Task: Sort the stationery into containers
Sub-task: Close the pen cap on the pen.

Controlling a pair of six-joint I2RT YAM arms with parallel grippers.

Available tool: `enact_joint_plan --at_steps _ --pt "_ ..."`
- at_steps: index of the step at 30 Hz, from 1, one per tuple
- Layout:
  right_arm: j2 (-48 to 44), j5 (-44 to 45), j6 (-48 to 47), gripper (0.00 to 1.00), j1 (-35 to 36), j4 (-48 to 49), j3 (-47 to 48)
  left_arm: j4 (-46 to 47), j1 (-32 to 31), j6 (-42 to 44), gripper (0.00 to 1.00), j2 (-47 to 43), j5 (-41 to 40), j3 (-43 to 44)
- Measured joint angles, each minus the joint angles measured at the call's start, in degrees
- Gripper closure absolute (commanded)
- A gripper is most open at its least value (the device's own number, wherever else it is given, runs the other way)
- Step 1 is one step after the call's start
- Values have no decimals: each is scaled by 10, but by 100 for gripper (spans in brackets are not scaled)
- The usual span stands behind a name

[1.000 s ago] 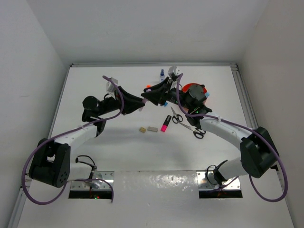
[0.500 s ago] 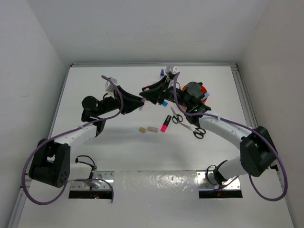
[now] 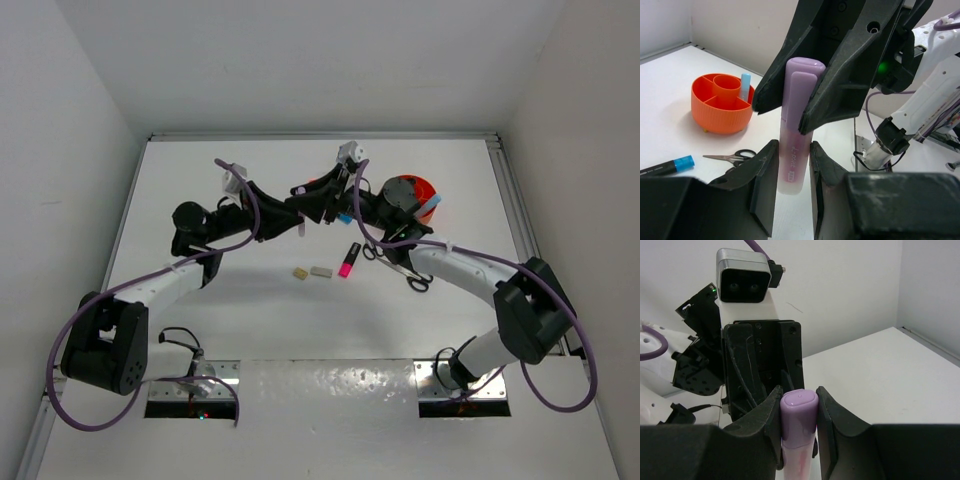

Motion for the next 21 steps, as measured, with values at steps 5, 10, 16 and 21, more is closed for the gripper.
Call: enact_joint_plan --at_steps 5,10,16,21 --pt "0 2 -3 100 8 8 -4 -1 -3 -3 100 0 6 0" --pt "-1 2 -5 100 9 -1 -2 0 -4 -5 100 0 7 0" --pt "-7 -4 -2 87 8 -12 -1 1 -7 -6 100 0 9 0" --pt "-4 -31 16 53 -4 -64 28 24 -7 -3 100 -10 2 -1"
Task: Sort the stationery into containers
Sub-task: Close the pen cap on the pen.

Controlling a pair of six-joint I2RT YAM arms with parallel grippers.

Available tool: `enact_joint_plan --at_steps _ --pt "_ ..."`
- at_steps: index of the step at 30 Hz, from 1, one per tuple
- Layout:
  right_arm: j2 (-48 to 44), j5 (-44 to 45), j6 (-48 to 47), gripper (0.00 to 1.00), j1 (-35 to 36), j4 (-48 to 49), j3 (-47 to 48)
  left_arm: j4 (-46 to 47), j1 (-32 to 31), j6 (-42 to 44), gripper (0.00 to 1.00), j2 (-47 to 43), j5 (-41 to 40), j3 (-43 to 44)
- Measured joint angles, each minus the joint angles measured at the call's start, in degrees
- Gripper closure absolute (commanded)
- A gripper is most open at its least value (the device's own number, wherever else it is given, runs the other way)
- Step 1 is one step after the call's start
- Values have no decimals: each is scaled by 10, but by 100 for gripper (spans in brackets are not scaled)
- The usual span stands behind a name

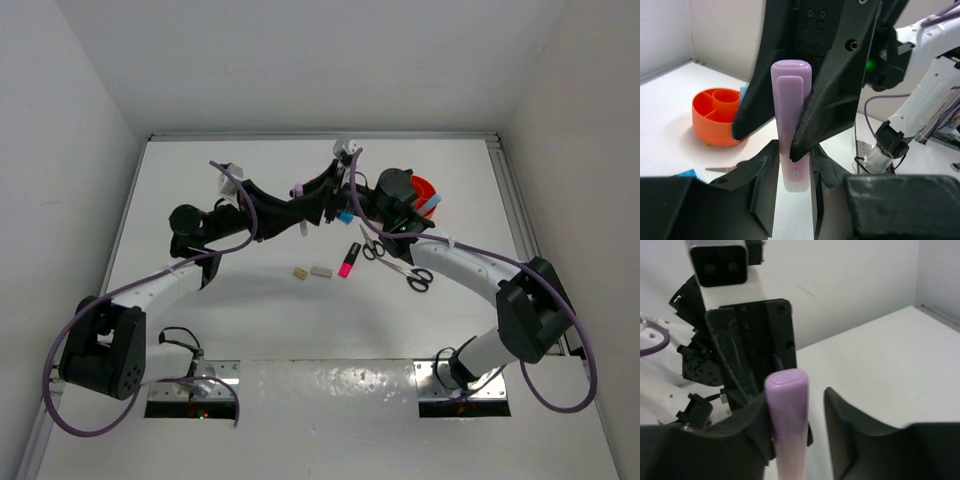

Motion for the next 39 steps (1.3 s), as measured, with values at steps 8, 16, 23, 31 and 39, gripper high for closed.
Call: enact_joint_plan --at_steps 8,16,23,31,39 --pt "24 -66 37 42 -20 -96 107 35 -4 12 100 -32 -38 -4" --pt "24 -101 61 20 -30 -131 136 56 -8 26 100 -47 -44 -5" --pt "20 -114 65 36 -37 -154 137 54 -8 31 100 -47 -43 -5" --pt "6 -130 40 81 -36 -171 139 41 -8 31 100 -45 -52 -5" --pt "4 -126 25 100 -35 -172 139 42 -8 26 100 -45 -56 -5"
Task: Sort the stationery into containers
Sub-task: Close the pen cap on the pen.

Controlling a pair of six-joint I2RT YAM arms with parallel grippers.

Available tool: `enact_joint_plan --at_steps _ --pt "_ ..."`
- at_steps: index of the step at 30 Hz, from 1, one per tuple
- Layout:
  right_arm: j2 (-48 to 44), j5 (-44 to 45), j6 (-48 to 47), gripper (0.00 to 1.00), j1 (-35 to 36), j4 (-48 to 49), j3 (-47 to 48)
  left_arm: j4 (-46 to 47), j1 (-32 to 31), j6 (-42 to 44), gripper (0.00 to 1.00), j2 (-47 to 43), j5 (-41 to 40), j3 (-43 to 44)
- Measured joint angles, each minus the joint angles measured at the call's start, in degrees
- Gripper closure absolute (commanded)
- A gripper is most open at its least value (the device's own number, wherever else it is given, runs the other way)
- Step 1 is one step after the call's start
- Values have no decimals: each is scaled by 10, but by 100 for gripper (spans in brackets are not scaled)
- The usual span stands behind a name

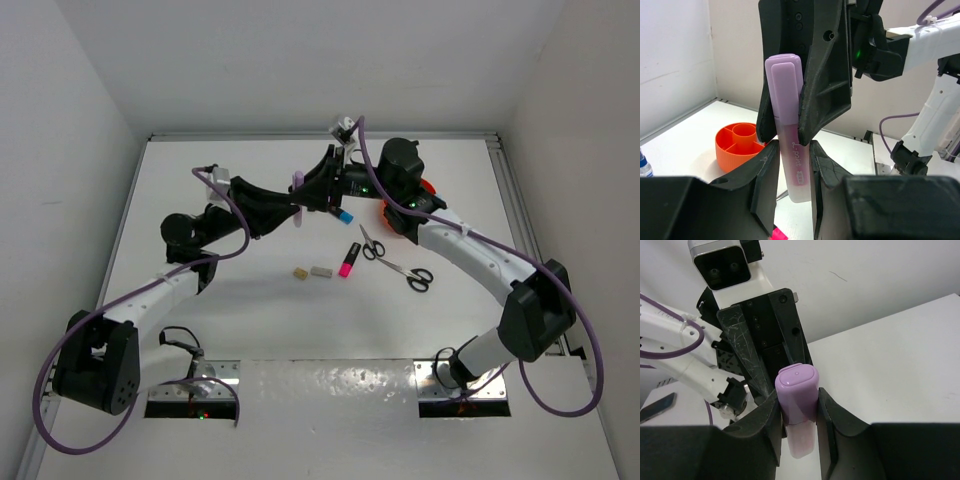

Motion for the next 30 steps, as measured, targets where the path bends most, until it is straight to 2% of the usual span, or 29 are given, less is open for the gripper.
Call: enact_joint_plan --at_steps 2,6,9,11,19,26,27,30 --pt "0 5 -1 100 2 0 0 -3 0 0 97 0 -3 0" --pt "-2 22 -6 100 4 0 -4 -15 0 2 61 0 -11 0" --pt "-9 48 -15 100 8 -5 -12 -33 -3 18 48 -3 -11 0" --pt "-16 66 -21 100 12 -7 -18 -54 -8 37 44 -8 -13 0" --pt "-32 101 -31 100 21 -3 -27 -137 -23 108 43 -14 -31 0" --pt "-32 101 -29 100 26 4 -37 -148 -34 129 47 -14 -59 0" --pt "-32 101 -28 100 27 5 -40 -146 -36 129 48 -14 -61 0" --pt "-32 108 -28 100 30 7 -44 -137 -42 130 63 -13 -66 0"
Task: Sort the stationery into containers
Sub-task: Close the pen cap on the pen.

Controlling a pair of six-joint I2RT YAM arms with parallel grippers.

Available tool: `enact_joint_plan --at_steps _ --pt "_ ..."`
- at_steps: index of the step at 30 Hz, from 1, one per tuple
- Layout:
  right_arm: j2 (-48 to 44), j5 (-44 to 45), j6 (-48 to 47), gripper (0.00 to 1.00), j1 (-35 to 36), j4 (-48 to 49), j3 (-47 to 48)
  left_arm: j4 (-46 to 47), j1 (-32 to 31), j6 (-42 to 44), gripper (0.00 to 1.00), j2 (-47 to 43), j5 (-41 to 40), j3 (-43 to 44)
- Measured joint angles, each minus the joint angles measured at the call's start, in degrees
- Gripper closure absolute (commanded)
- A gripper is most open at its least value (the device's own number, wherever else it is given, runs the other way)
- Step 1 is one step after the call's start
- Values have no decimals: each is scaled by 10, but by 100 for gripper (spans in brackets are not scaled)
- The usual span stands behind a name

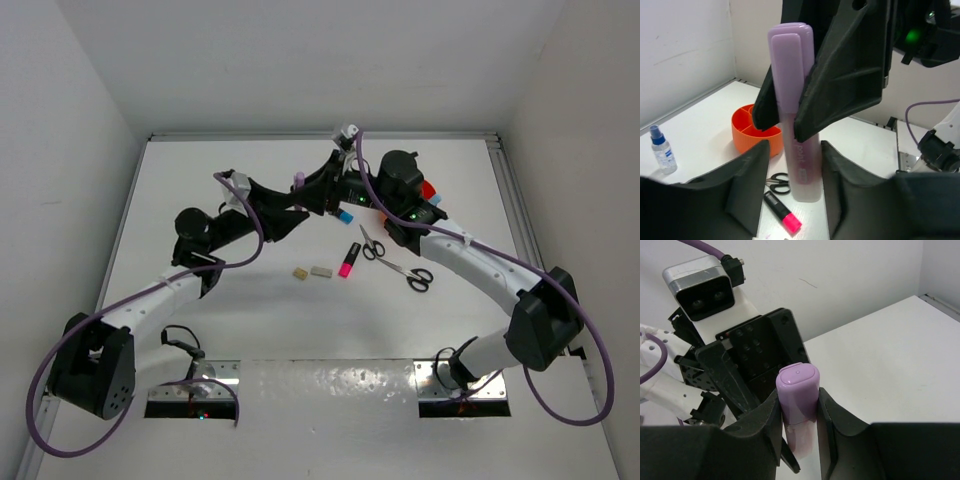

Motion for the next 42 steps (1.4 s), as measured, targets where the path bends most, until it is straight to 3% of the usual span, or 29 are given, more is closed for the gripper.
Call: enact_joint_plan --at_steps 1,6,9,10,13,17,29,34,40,42 --pt "0 3 0 100 0 1 0 3 -3 0 73 1 -2 0" --pt "1 9 -5 100 -1 13 -2 12 -9 -5 98 3 -7 0" --pt "1 9 -5 100 -1 14 -2 12 -9 -6 100 3 -8 0" --pt "1 9 -5 81 -1 15 -2 13 -9 -7 100 3 -8 0" --pt "1 5 -4 38 -1 12 -2 16 -9 -14 100 3 -9 0" --pt "1 -5 -6 26 -2 -6 0 41 -9 -25 100 4 -7 -3" --pt "1 -36 -30 18 -5 -105 69 61 -9 -26 100 3 9 -14" --pt "0 -38 -63 31 -5 -149 123 61 -9 -26 100 3 16 -18" --pt "0 -38 -83 34 -5 -184 143 62 -9 -26 100 3 19 -18" --pt "0 -38 -86 40 -5 -193 143 65 -10 -26 100 3 19 -18"
